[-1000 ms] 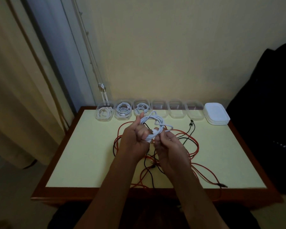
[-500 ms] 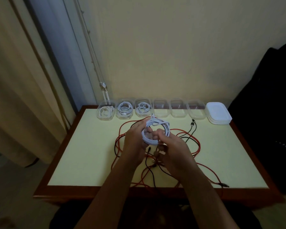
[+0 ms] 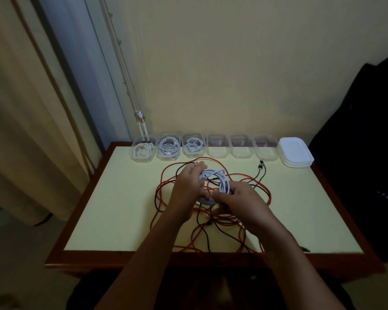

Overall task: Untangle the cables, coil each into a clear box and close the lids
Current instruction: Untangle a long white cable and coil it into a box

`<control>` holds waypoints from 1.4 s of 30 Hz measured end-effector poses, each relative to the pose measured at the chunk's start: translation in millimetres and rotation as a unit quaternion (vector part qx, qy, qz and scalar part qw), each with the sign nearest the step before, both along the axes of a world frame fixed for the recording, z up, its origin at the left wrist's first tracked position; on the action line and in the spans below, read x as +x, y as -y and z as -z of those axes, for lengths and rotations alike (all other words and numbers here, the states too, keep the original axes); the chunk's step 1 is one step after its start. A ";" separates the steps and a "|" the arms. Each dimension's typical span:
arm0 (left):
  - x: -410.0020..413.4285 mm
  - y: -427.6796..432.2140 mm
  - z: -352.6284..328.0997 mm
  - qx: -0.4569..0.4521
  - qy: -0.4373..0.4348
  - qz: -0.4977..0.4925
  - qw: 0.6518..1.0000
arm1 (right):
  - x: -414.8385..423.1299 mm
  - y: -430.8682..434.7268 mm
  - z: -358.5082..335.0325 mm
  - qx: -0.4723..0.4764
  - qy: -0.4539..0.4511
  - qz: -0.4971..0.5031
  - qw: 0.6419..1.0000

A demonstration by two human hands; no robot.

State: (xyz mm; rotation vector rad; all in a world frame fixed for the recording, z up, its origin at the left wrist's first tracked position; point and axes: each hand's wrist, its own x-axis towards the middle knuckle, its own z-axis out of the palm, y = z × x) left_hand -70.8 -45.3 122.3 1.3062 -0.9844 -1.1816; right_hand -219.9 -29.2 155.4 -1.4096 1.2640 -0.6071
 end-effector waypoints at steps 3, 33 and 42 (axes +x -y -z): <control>-0.2 -0.5 -0.9 0.006 0.005 0.021 1.000 | -2.4 1.2 0.3 -0.035 -0.043 -0.005 0.998; 29.9 4.1 -18.5 0.100 -0.332 0.161 0.924 | -92.9 10.9 -2.7 -0.058 0.012 -0.026 0.998; 9.1 5.2 -18.0 0.133 -0.454 0.133 0.871 | -93.4 14.5 13.4 -0.113 0.065 0.034 0.991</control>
